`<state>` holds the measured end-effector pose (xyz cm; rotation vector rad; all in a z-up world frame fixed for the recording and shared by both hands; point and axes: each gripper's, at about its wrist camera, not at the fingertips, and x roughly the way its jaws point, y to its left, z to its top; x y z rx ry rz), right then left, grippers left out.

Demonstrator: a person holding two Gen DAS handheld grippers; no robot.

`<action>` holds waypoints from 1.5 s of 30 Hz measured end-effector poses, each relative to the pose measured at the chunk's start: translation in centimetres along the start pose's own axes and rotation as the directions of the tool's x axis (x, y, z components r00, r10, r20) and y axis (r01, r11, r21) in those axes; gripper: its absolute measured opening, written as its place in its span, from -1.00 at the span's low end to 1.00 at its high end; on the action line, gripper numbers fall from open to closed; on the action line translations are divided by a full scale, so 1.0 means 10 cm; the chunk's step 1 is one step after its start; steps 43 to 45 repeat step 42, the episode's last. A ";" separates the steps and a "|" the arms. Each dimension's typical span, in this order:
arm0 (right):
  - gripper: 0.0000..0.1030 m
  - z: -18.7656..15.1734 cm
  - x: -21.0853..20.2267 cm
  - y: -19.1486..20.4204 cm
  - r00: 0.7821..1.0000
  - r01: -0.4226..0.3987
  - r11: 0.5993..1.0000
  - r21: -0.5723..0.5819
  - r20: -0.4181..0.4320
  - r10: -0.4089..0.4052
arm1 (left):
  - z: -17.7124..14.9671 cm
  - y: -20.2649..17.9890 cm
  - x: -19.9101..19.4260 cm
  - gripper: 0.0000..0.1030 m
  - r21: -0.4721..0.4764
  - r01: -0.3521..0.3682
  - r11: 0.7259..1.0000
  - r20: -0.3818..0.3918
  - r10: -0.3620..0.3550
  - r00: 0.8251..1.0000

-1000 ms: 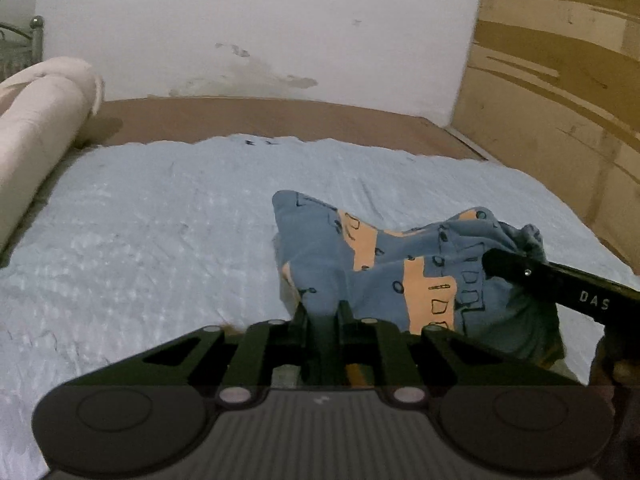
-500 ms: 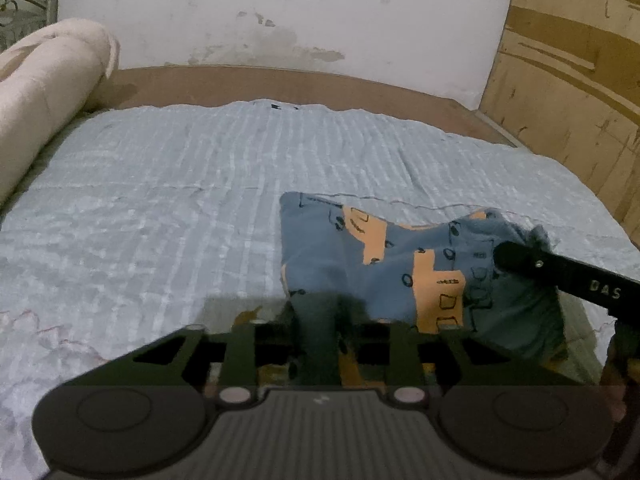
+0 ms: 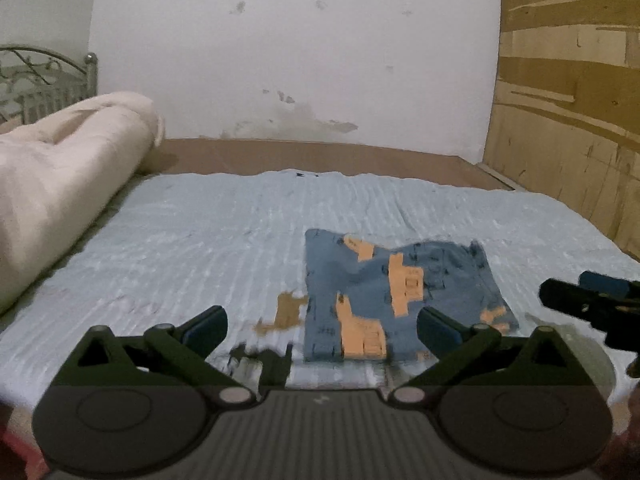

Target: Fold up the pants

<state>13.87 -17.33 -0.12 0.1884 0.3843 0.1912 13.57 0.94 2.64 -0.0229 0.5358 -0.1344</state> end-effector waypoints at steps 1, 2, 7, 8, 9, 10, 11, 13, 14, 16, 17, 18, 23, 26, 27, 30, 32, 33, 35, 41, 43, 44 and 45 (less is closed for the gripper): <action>0.99 -0.04 -0.11 0.04 1.000 0.004 1.000 -0.007 0.007 -0.004 | -0.07 -0.02 -0.08 0.99 0.005 -0.010 1.000 0.004 0.010 1.000; 0.99 -0.07 -0.21 0.08 1.000 0.011 1.000 -0.016 0.013 -0.010 | -0.12 -0.03 -0.15 0.99 0.014 -0.016 1.000 0.009 0.016 1.000; 0.99 -0.24 -0.55 0.19 0.999 0.041 0.999 -0.023 0.002 -0.041 | -0.34 -0.07 -0.36 0.99 0.025 -0.047 0.999 0.025 0.046 0.999; 0.99 -0.27 -0.59 0.19 0.999 0.043 0.999 -0.019 0.001 -0.043 | -0.36 -0.07 -0.38 0.99 0.022 -0.047 0.999 0.021 0.046 0.999; 0.99 -0.30 -0.63 0.20 0.999 0.045 0.999 -0.016 0.000 -0.045 | -0.37 -0.07 -0.40 0.99 0.021 -0.045 0.999 0.020 0.044 0.999; 0.99 -0.32 -0.67 0.20 0.999 0.048 0.999 -0.014 0.000 -0.048 | -0.39 -0.07 -0.42 0.99 0.021 -0.045 0.999 0.023 0.044 0.999; 0.99 -0.34 -0.69 0.21 0.999 0.049 0.999 -0.012 0.000 -0.049 | -0.40 -0.07 -0.43 0.99 0.020 -0.048 0.999 0.025 0.047 0.999; 0.99 -0.36 -0.73 0.21 0.999 0.051 0.999 -0.008 0.001 -0.051 | -0.40 -0.07 -0.44 0.99 0.018 -0.052 0.998 0.025 0.052 0.998; 0.99 -0.36 -0.73 0.21 0.999 0.050 0.999 -0.005 0.000 -0.050 | -0.42 -0.07 -0.46 0.99 0.018 -0.052 0.999 0.025 0.051 0.998; 0.99 -0.36 -0.72 0.22 0.999 0.046 0.999 -0.004 -0.004 -0.046 | -0.42 -0.07 -0.47 0.99 0.018 -0.050 0.999 0.027 0.050 0.998; 0.99 -0.36 -0.71 0.22 0.999 0.046 0.999 -0.006 -0.006 -0.046 | -0.42 -0.07 -0.47 0.99 0.016 -0.049 0.999 0.029 0.049 0.998; 0.99 -0.36 -0.70 0.22 0.999 0.045 0.999 -0.007 -0.008 -0.045 | -0.42 -0.06 -0.47 0.99 0.014 -0.050 0.999 0.030 0.049 0.998; 0.99 -0.36 -0.69 0.21 0.999 0.041 0.999 -0.009 -0.011 -0.041 | -0.42 -0.05 -0.47 0.99 0.009 -0.053 0.999 0.027 0.053 0.998; 0.99 -0.36 -0.68 0.20 0.999 0.039 0.999 -0.008 -0.017 -0.039 | -0.42 -0.05 -0.45 0.99 0.009 -0.052 0.999 0.025 0.052 0.998; 0.99 -0.36 -0.67 0.20 0.999 0.039 0.999 -0.008 -0.020 -0.039 | -0.42 -0.05 -0.45 0.99 0.008 -0.052 0.999 0.022 0.052 0.998; 0.99 -0.37 -0.64 0.20 0.999 0.036 0.999 -0.009 -0.025 -0.036 | -0.43 -0.04 -0.43 0.99 0.005 -0.052 0.999 0.014 0.052 0.999; 0.99 -0.38 -0.63 0.20 0.999 0.035 0.999 -0.011 -0.031 -0.036 | -0.43 -0.04 -0.41 0.99 0.004 -0.052 0.999 0.010 0.052 0.999; 0.99 -0.39 -0.62 0.20 0.999 0.034 0.999 -0.011 -0.034 -0.035 | -0.43 -0.04 -0.40 0.99 0.003 -0.051 0.999 0.009 0.051 0.999; 0.99 -0.39 -0.60 0.19 0.999 0.033 0.999 -0.011 -0.039 -0.034 | -0.44 -0.03 -0.38 0.99 -0.002 -0.045 0.999 0.003 0.045 0.999; 0.99 -0.42 -0.54 0.18 0.998 0.031 1.000 -0.006 -0.059 -0.031 | -0.45 -0.02 -0.33 0.99 -0.011 -0.033 0.999 -0.015 0.033 0.999; 0.99 -0.42 -0.54 0.17 0.998 0.030 1.000 -0.006 -0.061 -0.030 | -0.46 -0.01 -0.32 0.99 -0.010 -0.032 0.999 -0.017 0.032 0.999; 0.99 -0.42 -0.54 0.17 0.998 0.030 1.000 -0.006 -0.061 -0.030 | -0.46 -0.01 -0.32 0.99 -0.010 -0.032 0.999 -0.017 0.032 0.999; 0.99 -0.42 -0.54 0.17 0.998 0.030 1.000 -0.006 -0.061 -0.030 | -0.46 -0.01 -0.32 0.99 -0.010 -0.032 0.999 -0.017 0.032 0.999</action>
